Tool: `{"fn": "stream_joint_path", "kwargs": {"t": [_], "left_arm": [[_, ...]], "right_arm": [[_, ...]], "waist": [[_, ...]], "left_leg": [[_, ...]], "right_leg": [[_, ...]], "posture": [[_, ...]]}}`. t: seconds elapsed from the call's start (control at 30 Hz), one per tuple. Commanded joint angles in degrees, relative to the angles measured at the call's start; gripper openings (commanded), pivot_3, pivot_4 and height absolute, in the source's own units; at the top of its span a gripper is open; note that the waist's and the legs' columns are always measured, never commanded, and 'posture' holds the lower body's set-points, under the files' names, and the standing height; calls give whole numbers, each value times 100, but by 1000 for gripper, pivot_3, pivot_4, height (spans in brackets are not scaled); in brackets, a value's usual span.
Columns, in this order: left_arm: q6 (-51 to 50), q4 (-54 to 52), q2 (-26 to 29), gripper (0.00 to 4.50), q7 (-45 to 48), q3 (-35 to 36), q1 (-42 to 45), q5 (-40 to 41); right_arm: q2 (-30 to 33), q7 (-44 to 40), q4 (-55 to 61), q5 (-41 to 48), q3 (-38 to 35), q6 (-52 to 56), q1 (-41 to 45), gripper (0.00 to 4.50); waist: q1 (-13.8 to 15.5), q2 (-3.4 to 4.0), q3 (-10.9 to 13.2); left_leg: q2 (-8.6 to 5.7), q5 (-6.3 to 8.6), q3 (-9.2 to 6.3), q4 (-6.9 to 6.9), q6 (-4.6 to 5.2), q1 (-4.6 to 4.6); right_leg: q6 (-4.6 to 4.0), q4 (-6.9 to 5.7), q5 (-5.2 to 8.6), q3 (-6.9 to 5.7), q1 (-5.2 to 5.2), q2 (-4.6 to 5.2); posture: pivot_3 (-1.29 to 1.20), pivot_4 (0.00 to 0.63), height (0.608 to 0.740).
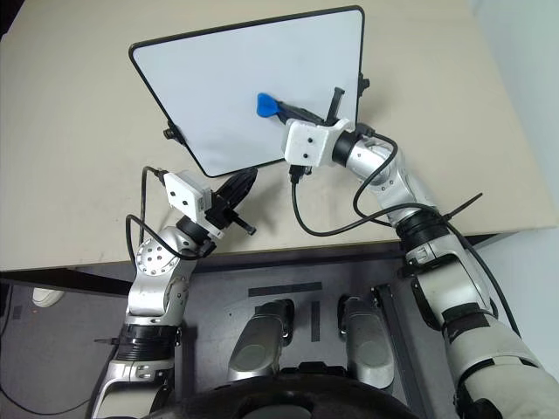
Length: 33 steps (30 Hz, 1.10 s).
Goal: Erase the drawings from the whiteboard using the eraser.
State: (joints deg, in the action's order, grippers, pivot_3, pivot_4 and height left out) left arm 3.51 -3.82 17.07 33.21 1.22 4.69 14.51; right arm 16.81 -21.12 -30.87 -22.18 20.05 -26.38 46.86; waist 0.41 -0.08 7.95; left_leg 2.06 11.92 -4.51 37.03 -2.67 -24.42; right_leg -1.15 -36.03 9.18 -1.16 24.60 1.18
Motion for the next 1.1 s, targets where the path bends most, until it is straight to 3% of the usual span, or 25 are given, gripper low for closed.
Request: {"fn": "stream_joint_path", "kwargs": {"t": [0.03,0.37,0.57,0.87,1.03,1.1], "left_arm": [[47,-166,2,0,-1,-6,-5,18],[55,-140,14,0,7,7,20,17],[45,-131,51,0,35,56,27,46],[7,-115,117,0,122,57,31,85],[2,-44,118,0,175,49,114,78],[-3,-27,142,0,206,77,138,98]], "right_arm": [[49,236,147,21,-229,30,143,12],[133,-370,297,34,84,243,-407,12],[501,-883,1034,325,-156,586,-940,12],[1890,-3211,3693,2326,-741,2861,-2375,12],[2112,-3569,4107,2602,-599,3841,-2692,12],[1969,-3461,4065,2534,-521,3949,-2702,535]], "waist": [[1,0,0],[2,0,0],[22,0,0],[71,-6,-4],[33,-9,-3],[30,-9,-3]], "left_leg": [[0,-1,0,0,1,0],[0,-14,1,0,4,2],[0,-31,4,0,34,-13],[-7,-25,10,1,69,-30],[-10,-27,13,1,67,-16],[-9,-34,12,1,68,0]], "right_leg": [[-1,0,-3,0,-1,0],[13,6,1,0,-8,0],[29,15,18,0,-1,0],[48,17,66,-1,-2,-1],[55,15,70,0,-14,-3],[109,14,99,0,-28,-6]], "posture": [[0,150,740],[0,150,740],[0,150,740],[0,150,740],[0,150,740],[0,150,740]]}}
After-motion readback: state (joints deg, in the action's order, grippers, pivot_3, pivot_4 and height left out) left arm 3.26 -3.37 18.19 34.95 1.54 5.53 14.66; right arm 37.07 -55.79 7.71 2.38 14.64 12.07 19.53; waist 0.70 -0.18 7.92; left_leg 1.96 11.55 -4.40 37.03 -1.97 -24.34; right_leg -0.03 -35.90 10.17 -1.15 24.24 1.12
